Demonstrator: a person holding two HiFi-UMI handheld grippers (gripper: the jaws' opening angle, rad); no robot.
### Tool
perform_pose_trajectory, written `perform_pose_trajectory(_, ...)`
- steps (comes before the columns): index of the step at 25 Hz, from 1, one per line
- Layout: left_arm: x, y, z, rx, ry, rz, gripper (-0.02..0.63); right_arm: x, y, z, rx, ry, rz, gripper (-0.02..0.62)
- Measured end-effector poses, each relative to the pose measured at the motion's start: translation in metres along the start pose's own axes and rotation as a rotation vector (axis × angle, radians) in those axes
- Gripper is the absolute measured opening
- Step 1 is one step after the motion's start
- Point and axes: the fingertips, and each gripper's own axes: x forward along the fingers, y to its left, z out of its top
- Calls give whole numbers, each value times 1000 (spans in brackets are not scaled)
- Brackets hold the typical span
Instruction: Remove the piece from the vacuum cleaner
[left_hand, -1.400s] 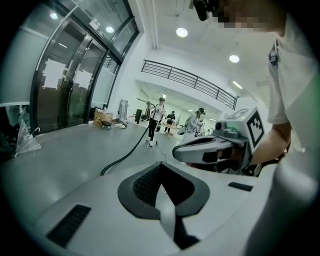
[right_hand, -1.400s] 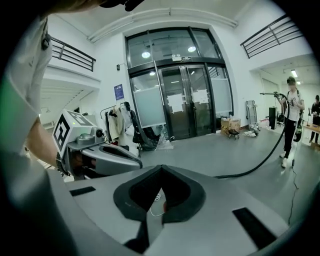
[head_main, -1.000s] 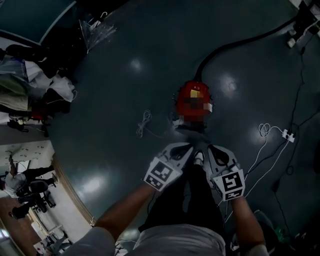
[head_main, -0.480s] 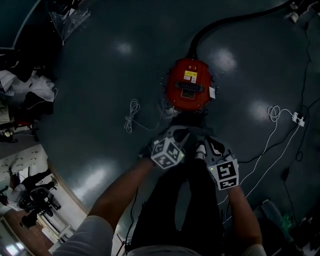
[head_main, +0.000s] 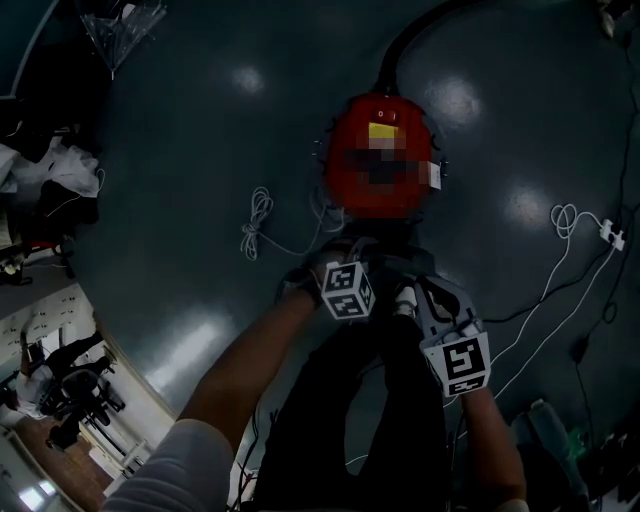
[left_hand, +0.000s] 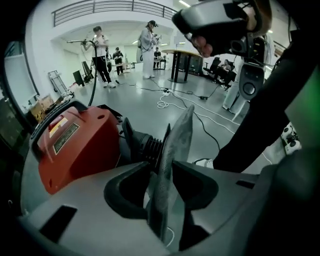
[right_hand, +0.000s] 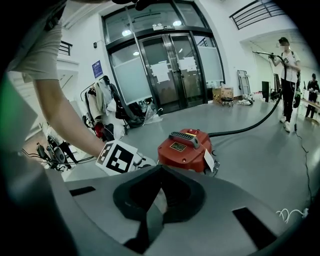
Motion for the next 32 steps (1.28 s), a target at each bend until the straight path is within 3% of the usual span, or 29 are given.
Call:
perform_pose_trajectory(2,6,0,1,32,8,-11,145,-2,-3,1,7,-9,-2,17)
perform_pose_trajectory(7,11,-8,0,88,32,-60,42,-11,-15,-2,15,-19,-20,15)
perform_pose_trajectory(15,6,-24,0,59,33,-127,28,-28,-12,0,24,-15,-12,15)
perform_pose_trajectory(21,-1,-46,6,97,29,-160,28,-42,-6,-3,52,-10,-26,15)
perform_pose_trajectory(26,-39,-55,20,66,9,-163,28,-62,8,20,55,-35,-15,15)
perform_pose_trajectory(32,-120,-77,52,49,-26,-152,28,-113,29,70,85,-73,-41,15)
